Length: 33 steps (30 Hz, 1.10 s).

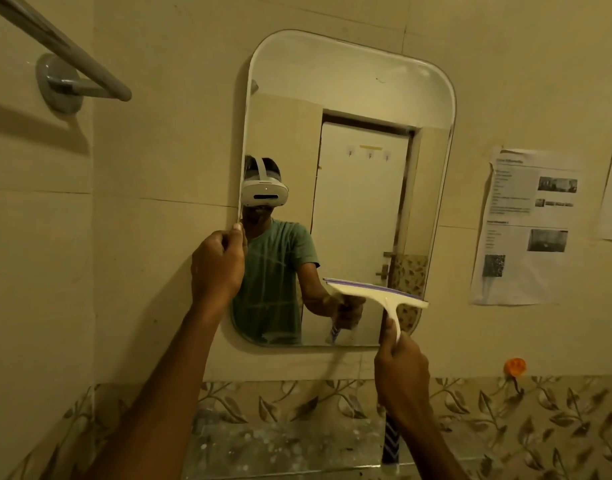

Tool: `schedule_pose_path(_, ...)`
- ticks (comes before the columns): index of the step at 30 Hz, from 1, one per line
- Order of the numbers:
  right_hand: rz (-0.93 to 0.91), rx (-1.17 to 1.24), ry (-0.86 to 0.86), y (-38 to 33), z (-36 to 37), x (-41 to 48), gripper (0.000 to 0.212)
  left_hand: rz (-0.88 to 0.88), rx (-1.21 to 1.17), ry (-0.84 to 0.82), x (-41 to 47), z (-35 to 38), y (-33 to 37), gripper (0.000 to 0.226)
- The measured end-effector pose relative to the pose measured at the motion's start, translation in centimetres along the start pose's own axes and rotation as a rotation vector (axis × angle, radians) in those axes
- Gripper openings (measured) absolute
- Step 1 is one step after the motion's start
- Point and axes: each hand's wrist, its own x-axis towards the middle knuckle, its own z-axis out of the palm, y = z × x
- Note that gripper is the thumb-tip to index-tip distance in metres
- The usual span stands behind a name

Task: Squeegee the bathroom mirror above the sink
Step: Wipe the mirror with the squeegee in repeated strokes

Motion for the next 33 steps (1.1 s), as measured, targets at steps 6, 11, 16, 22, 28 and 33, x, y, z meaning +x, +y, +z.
schedule_pose_path(6,-0.069,0.05,0.11,-3.1,-1.7,3.4,0.043,-0.002,0.002,-0.023,0.0,-0.2,-0.3,0.031)
schedule_pose_path(11,-0.077,0.028,0.081,-2.1,-1.4,3.5,0.042,0.0,0.005,-0.005,0.0,0.0,-0.4,0.032)
schedule_pose_path(16,0.022,0.046,0.003,1.3,0.0,-1.0,0.046,0.037,0.002,0.01,-0.1,0.1,-0.6,0.033)
schedule_pose_path(22,-0.172,0.047,-0.001,-0.7,-0.7,-0.4,0.039,0.013,-0.033,-0.057,0.1,-1.0,-1.5,0.041)
schedule_pose_path(28,-0.778,-0.345,-0.349,-5.7,0.9,0.2,0.027,-0.13,-0.175,-0.134,0.8,-1.9,-1.0,0.041)
schedule_pose_path(33,-0.92,-0.465,-0.424,-8.1,2.8,3.1,0.035,-0.156,-0.232,-0.135,0.4,-2.1,-0.5,0.046)
